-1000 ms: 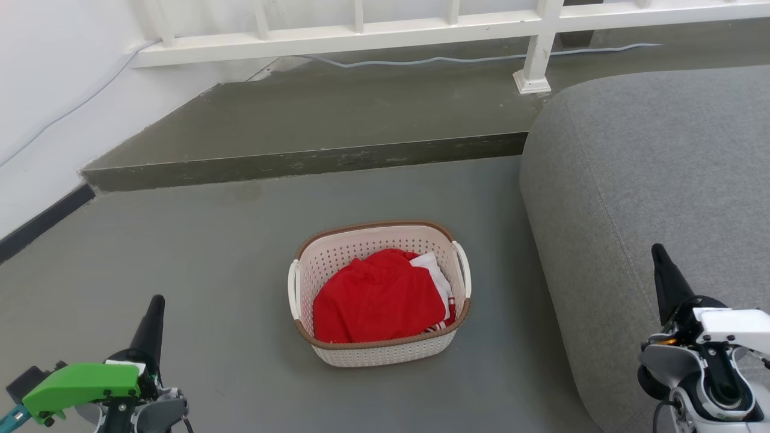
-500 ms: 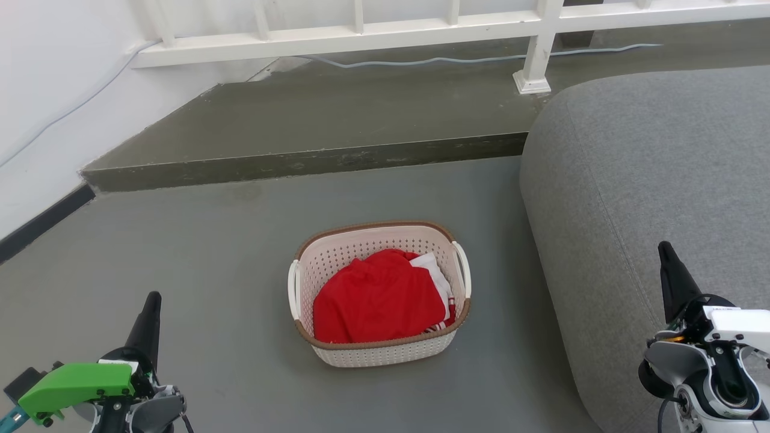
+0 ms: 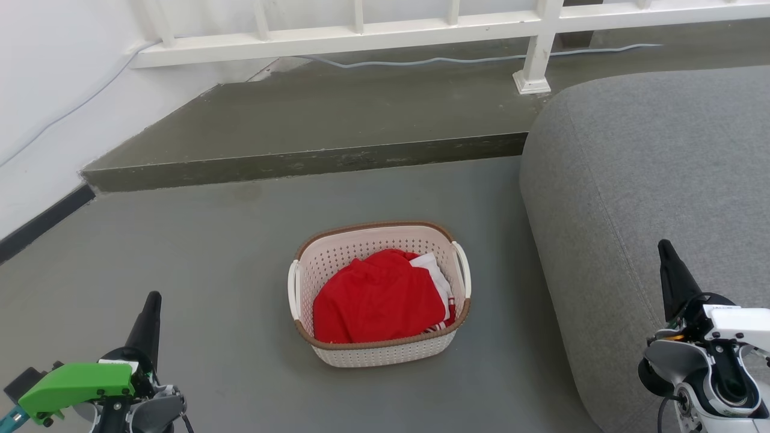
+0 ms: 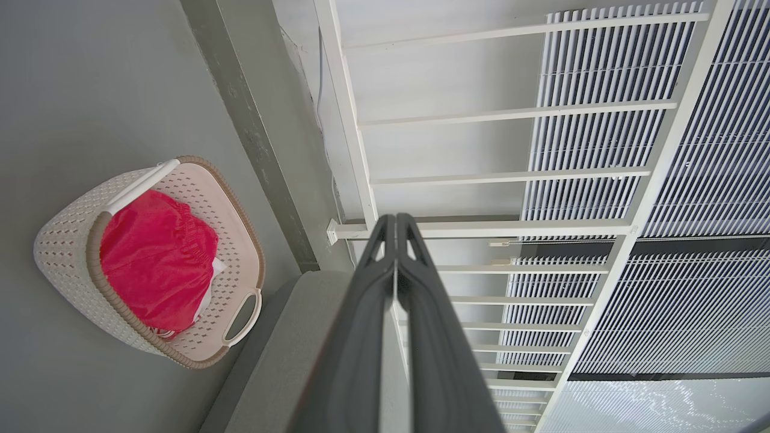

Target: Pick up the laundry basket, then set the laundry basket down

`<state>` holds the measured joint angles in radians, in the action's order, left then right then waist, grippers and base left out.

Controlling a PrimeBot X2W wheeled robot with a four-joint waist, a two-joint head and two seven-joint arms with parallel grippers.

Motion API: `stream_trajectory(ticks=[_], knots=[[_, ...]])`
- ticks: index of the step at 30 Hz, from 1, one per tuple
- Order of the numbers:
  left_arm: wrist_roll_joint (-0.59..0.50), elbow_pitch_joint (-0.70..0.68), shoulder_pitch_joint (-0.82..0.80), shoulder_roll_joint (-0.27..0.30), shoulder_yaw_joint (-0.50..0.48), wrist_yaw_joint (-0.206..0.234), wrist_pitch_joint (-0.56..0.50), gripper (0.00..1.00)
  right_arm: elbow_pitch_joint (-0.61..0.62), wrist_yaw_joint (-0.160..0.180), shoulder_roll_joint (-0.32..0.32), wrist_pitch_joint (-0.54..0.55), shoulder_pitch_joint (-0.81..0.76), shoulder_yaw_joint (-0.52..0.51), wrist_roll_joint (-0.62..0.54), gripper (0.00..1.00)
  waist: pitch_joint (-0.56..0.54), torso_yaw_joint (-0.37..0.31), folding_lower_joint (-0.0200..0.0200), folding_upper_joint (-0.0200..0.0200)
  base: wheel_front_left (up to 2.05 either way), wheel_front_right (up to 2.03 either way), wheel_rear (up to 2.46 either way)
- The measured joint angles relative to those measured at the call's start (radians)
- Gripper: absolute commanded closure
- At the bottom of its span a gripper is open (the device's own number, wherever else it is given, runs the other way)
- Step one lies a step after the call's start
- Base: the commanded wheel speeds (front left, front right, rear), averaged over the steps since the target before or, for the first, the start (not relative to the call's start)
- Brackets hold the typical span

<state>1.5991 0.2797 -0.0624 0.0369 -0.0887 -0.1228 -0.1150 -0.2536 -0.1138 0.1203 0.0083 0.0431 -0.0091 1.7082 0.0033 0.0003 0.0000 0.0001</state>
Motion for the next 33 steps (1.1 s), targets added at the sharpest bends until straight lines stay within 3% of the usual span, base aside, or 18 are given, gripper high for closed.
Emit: stream_trajectory(ticks=[33], knots=[[0.000, -0.002, 0.000, 0.000, 0.001, 0.000, 0.000, 1.00, -0.013, 0.000, -0.001, 0.002, 0.010, -0.004, 0.000, 1.00, 0.000, 0.000, 0.0000, 0.0000, 0.00, 0.00, 0.00]])
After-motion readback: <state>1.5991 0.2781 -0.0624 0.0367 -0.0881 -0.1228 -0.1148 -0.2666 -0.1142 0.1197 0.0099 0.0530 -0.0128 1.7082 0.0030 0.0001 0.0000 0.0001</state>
